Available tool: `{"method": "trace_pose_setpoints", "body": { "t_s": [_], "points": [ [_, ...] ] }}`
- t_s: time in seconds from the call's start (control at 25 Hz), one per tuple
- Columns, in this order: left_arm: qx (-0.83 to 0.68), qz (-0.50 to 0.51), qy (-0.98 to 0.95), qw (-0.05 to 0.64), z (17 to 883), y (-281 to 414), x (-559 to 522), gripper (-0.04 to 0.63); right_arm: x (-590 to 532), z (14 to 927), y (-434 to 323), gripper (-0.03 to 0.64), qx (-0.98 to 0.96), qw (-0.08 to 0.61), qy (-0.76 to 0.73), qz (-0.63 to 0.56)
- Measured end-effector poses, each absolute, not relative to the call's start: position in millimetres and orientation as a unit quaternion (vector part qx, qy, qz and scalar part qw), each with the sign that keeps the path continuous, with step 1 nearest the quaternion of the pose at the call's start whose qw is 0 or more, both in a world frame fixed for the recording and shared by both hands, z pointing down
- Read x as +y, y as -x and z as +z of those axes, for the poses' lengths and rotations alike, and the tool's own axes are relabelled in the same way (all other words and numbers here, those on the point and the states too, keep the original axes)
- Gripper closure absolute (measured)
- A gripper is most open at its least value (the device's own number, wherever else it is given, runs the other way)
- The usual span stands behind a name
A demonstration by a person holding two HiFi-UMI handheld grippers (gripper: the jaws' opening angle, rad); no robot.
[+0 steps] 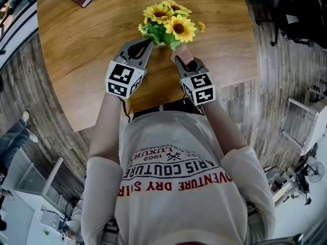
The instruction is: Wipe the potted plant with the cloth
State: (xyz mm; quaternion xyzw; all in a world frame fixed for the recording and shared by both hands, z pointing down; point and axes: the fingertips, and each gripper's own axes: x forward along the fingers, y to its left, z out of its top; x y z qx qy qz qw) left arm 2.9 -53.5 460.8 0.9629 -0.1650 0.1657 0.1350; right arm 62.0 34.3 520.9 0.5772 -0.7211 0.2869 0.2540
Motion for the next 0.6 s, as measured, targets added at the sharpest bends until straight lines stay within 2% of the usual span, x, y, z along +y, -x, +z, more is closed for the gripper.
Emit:
{"method": "trace_pose_setpoints", "body": {
  "t_s": [0.6],
  "points": [
    [-0.281,0.191,-0.925,0.170,475,-10,-58,0.580,-26,534,-233,0.580,-0.688,0.319,-0.581,0.296]
  ]
}}
